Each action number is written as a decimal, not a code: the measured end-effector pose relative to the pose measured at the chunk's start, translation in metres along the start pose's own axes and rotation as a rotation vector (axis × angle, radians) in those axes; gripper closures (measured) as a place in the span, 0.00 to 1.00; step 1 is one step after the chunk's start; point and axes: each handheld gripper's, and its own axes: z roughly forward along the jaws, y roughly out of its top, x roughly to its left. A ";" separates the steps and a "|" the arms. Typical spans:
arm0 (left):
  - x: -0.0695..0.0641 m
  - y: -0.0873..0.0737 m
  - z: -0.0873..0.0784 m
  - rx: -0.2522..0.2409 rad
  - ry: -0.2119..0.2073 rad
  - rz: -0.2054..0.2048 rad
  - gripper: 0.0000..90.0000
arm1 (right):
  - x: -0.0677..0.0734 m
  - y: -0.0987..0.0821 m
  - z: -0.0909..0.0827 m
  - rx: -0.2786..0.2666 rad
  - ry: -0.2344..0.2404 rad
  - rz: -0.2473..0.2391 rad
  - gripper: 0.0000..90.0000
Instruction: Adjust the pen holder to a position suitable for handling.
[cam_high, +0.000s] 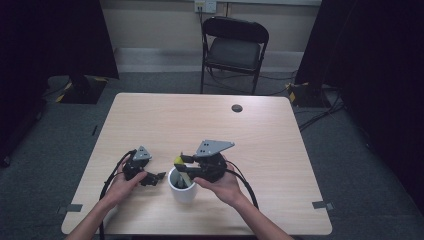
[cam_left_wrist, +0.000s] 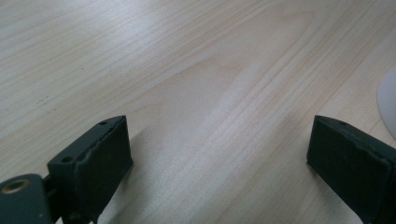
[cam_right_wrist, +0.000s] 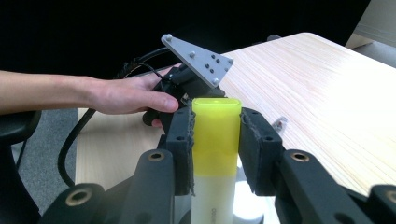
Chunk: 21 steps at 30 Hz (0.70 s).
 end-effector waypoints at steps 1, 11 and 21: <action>0.000 0.000 0.000 0.000 0.000 -0.001 0.06 | 0.000 -0.001 -0.002 -0.002 0.000 0.002 0.75; 0.000 0.000 0.000 0.000 0.000 0.001 0.06 | 0.006 -0.009 -0.007 0.022 0.012 -0.007 0.75; 0.000 0.000 0.000 0.000 0.000 0.001 0.06 | 0.007 -0.015 0.003 0.047 0.030 -0.002 0.75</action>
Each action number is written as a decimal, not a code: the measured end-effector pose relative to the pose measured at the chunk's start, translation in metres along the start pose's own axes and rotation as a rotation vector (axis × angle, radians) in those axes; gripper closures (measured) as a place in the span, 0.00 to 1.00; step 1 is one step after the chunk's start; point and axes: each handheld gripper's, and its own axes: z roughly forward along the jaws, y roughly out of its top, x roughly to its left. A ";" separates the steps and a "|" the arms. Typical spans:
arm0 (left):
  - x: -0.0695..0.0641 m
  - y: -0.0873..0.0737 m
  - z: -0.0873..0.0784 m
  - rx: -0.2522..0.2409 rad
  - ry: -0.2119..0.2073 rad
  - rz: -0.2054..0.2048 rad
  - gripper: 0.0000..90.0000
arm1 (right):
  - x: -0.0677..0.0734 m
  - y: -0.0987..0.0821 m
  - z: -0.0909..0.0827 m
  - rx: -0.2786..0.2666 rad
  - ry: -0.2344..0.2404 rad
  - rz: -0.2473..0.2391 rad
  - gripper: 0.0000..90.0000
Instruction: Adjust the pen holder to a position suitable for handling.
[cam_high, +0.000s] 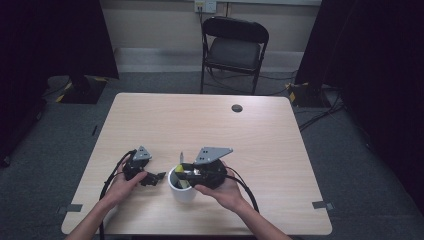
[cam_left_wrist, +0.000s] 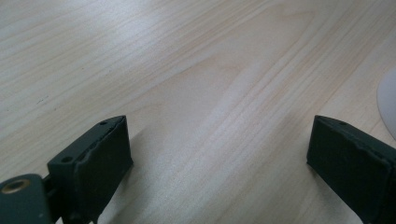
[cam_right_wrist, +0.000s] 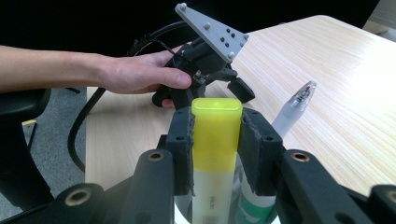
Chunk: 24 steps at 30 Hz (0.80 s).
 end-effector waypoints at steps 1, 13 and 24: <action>0.000 0.000 0.000 0.000 0.000 -0.001 0.06 | 0.000 -0.001 0.001 0.004 0.001 -0.001 0.75; 0.000 0.000 0.000 0.000 -0.004 -0.003 0.06 | 0.000 -0.006 0.005 0.024 0.001 -0.002 0.74; 0.000 0.000 0.000 -0.002 -0.004 -0.007 0.06 | 0.000 -0.005 0.001 0.010 0.005 -0.005 0.74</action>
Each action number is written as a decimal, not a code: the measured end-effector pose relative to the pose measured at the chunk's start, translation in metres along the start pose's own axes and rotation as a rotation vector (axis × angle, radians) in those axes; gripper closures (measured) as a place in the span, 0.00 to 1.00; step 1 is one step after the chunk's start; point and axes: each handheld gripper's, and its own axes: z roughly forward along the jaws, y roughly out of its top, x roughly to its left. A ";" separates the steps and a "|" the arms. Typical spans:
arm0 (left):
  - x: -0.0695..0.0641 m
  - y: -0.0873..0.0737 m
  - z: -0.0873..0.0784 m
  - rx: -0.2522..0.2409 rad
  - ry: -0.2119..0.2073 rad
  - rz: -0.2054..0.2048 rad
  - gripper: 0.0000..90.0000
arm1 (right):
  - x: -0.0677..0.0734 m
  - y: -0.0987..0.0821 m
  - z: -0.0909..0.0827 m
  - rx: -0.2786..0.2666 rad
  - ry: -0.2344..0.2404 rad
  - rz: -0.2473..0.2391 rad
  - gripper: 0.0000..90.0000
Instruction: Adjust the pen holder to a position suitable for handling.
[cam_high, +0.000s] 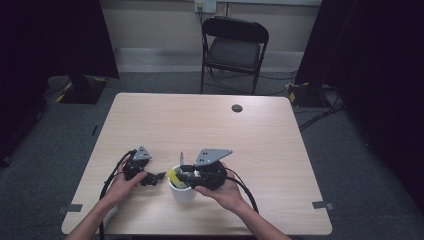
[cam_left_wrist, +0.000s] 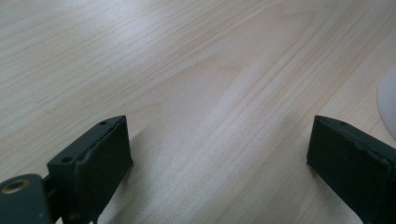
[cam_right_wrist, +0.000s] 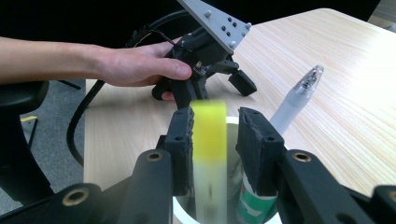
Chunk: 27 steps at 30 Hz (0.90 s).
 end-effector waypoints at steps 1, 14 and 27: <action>0.000 0.000 0.000 0.000 0.000 -0.001 0.06 | 0.000 0.000 0.000 -0.002 -0.002 -0.001 0.74; 0.000 0.001 0.001 0.004 -0.007 0.004 0.04 | -0.014 0.004 -0.008 -0.030 -0.009 0.030 0.70; 0.000 0.001 0.002 0.004 -0.014 -0.004 0.03 | -0.031 0.003 -0.026 -0.057 -0.073 0.069 0.66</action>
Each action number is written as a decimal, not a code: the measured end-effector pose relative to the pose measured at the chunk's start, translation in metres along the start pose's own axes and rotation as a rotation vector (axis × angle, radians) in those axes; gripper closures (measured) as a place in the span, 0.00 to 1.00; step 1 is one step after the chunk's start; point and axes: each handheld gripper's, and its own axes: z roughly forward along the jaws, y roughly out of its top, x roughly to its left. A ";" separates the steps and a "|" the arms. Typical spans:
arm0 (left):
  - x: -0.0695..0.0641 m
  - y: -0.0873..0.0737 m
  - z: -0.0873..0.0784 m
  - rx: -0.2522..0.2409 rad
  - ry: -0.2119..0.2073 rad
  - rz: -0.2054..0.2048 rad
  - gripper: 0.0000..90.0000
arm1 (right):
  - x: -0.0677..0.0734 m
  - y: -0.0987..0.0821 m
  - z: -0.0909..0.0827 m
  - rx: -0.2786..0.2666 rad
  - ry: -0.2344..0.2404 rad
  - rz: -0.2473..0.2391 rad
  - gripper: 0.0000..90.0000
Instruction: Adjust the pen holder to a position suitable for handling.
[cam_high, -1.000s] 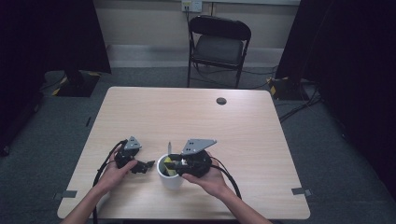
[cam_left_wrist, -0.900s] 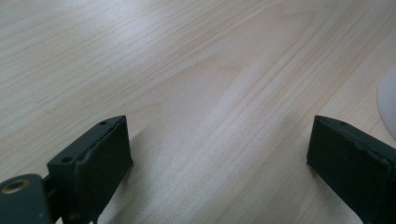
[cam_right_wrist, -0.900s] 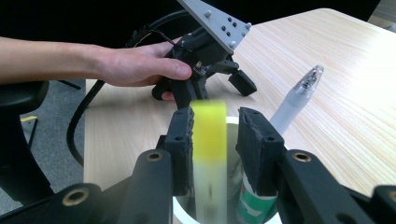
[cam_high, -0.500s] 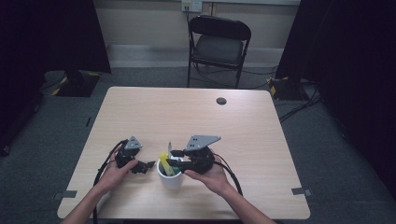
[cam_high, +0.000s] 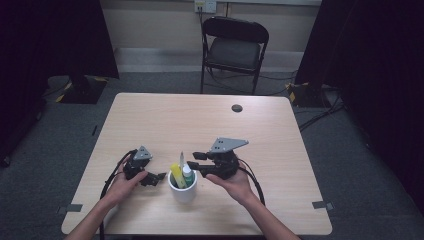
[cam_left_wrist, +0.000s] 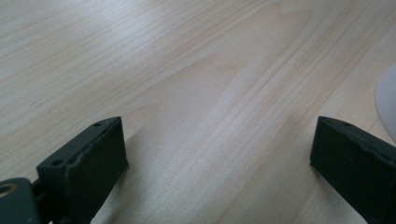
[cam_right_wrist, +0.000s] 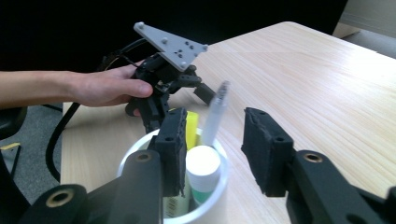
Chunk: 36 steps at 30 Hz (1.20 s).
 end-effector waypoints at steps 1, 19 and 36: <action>0.000 0.000 0.000 0.005 0.001 0.008 0.03 | -0.002 0.000 -0.001 -0.001 -0.003 0.007 0.65; 0.000 0.000 0.000 0.008 0.006 0.003 0.03 | -0.020 -0.006 -0.020 0.009 -0.117 0.050 0.55; -0.002 -0.002 -0.003 0.007 0.006 0.000 0.03 | -0.042 -0.024 -0.054 0.036 -0.242 0.114 0.46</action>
